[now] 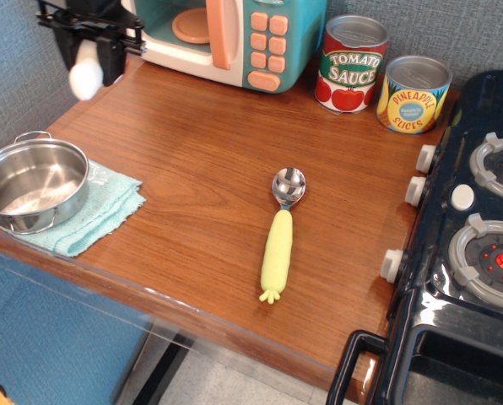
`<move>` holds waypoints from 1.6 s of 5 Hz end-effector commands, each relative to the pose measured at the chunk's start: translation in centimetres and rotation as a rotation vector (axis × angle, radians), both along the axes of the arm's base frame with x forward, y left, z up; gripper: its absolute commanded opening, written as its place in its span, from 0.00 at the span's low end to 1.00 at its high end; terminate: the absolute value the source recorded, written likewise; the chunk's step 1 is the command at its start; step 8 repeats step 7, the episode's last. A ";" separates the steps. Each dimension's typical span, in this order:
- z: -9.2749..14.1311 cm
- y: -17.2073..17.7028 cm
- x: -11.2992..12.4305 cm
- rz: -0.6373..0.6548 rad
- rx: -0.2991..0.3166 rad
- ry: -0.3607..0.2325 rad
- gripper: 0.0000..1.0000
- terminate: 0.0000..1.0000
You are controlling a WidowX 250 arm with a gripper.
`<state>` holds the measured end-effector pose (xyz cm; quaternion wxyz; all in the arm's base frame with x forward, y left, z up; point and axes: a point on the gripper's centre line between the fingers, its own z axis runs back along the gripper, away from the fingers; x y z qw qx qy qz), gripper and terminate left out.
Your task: Move the white item to the front of the microwave
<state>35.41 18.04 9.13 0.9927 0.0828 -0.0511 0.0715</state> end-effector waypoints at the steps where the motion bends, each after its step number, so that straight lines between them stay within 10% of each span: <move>1: 1.1 2.2 2.9 0.029 -0.015 -0.074 0.00 0.00; 2: 0.6 2.5 3.6 0.027 -0.053 -0.084 1.00 0.00; 6: 1.1 1.8 3.5 0.007 -0.060 -0.054 1.00 0.00; 7: 1.1 1.8 3.5 0.007 -0.060 -0.054 1.00 1.00; 8: 1.1 1.8 3.5 0.007 -0.060 -0.054 1.00 1.00</move>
